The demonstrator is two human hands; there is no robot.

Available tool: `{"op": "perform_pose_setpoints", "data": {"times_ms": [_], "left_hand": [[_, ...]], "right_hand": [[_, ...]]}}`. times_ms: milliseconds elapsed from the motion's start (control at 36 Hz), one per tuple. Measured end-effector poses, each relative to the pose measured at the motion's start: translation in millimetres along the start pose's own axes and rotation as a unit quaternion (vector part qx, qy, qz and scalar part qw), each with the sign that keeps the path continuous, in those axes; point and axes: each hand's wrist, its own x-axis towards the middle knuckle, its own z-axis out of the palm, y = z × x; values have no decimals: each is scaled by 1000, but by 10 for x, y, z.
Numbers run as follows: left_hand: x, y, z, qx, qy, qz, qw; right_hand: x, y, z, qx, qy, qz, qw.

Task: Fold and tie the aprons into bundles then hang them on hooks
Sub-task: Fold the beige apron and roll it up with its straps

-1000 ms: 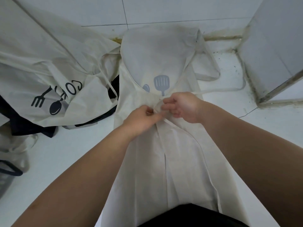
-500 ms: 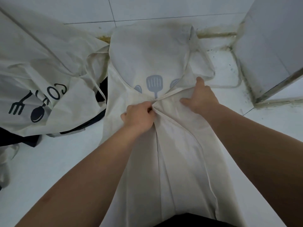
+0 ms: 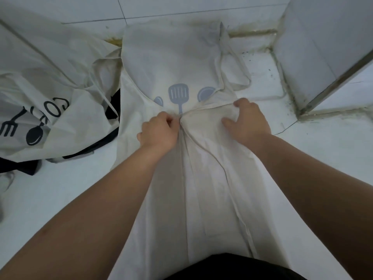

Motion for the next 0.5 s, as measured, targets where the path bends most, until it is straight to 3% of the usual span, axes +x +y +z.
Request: {"op": "perform_pose_setpoints", "data": {"times_ms": [139,306,417,500], "left_hand": [[-433,-88,-62,-66,-22,40,997],[-922,-220,4,-30,-66,29,997],[-1196,-315,102,-49,-93,11,994],[-1392,-354,122,-45,-92,29,994]], "right_hand": [[-350,99,54,-31,-75,-44,996],[-720,205,130,-131,-144,-127,973],[-990,335,147,-104,-133,-143,975],[-1272,452,132,-55,-68,-126,988]]}}
